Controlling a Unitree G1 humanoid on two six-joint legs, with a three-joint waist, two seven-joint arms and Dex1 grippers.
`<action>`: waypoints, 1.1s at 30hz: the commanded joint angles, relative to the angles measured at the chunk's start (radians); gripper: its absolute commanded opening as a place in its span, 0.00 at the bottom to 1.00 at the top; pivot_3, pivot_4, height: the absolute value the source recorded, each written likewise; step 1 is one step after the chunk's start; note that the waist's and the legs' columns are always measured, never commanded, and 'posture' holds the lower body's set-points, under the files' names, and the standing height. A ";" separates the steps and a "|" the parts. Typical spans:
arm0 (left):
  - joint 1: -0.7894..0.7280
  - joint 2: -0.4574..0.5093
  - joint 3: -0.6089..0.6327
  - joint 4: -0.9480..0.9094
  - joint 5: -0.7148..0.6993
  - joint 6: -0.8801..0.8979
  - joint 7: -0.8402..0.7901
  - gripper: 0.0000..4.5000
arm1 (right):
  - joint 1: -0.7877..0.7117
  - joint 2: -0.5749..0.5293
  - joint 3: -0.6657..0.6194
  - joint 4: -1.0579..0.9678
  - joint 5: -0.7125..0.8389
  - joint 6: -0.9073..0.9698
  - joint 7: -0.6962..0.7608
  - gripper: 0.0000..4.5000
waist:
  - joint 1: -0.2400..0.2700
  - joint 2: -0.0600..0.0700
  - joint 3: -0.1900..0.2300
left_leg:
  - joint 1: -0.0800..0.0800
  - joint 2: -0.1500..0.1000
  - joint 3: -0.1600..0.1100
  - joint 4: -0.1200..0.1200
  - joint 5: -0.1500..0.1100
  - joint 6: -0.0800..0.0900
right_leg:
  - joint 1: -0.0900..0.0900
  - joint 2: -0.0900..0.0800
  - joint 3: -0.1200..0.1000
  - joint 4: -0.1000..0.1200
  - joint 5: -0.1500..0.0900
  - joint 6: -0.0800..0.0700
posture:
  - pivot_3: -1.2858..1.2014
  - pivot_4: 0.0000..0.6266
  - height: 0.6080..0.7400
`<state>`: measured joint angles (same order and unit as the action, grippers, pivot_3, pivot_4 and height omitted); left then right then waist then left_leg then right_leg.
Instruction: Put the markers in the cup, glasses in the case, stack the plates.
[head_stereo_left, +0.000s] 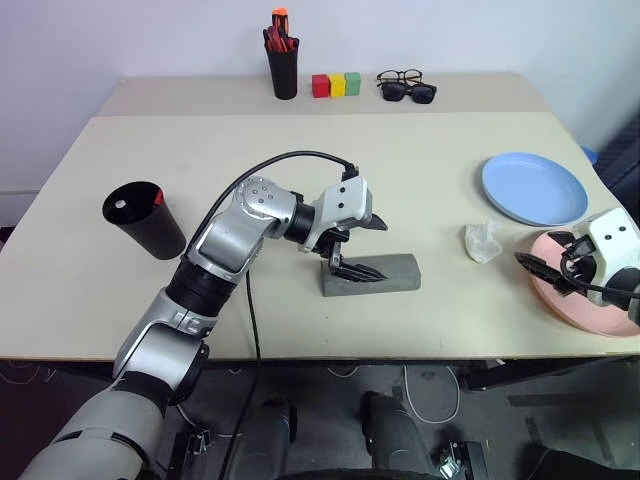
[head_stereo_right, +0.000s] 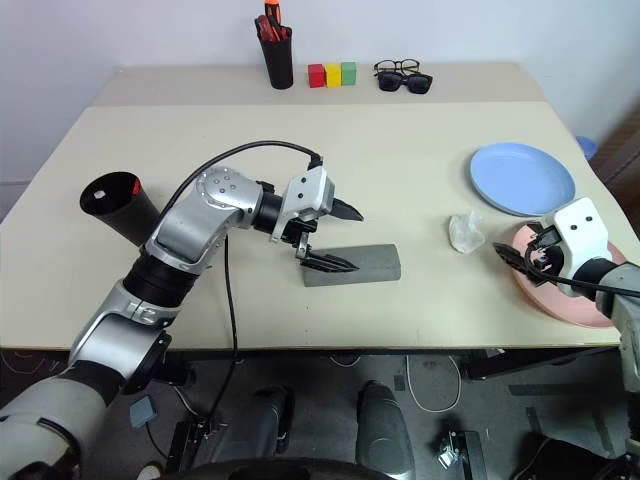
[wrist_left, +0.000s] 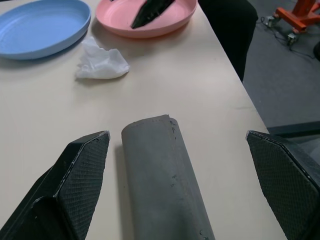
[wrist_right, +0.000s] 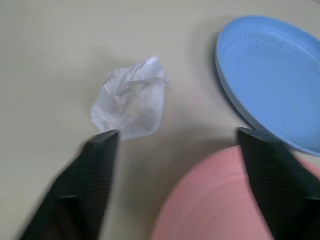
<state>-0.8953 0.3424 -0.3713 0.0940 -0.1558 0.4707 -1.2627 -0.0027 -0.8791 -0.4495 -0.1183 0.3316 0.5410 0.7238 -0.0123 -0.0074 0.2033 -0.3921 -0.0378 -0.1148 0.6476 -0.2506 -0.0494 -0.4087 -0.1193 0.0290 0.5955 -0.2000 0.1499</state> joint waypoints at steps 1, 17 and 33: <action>-0.011 0.001 0.003 -0.025 -0.016 -0.002 0.000 1.00 | 0.075 0.011 -0.052 -0.086 0.042 0.063 0.011 0.99 | 0.001 0.000 0.000 | 0.000 0.000 0.000 0.000 0.000 0.000 | 0.000 0.000 0.000 0.000 0.000 0.000 | 0.52 0.24 1.00; -0.020 0.006 0.004 -0.048 -0.029 0.031 0.008 1.00 | 0.097 0.043 0.022 0.100 -0.027 -0.005 -0.019 0.35 | -0.001 0.000 0.000 | 0.000 0.000 0.000 0.000 0.000 0.000 | 0.000 0.000 0.000 0.000 -0.001 0.000 | 0.52 0.24 1.00; -0.006 0.007 0.001 -0.069 -0.037 0.041 0.039 1.00 | 0.057 -0.079 0.036 0.043 -0.126 -0.083 -0.017 0.13 | -0.005 0.000 0.000 | 0.001 0.000 0.000 0.001 0.000 0.000 | 0.001 0.000 0.000 0.000 -0.002 0.000 | 0.52 0.24 1.00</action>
<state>-0.8966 0.3509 -0.3766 0.0635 -0.1823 0.5142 -1.2299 0.0850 -0.9217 -0.3997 -0.0462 0.2290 0.4995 0.7034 -0.0169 -0.0071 0.2030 -0.3912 -0.0377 -0.1140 0.6485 -0.2505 -0.0495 -0.4081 -0.1193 0.0290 0.5956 -0.2021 0.1501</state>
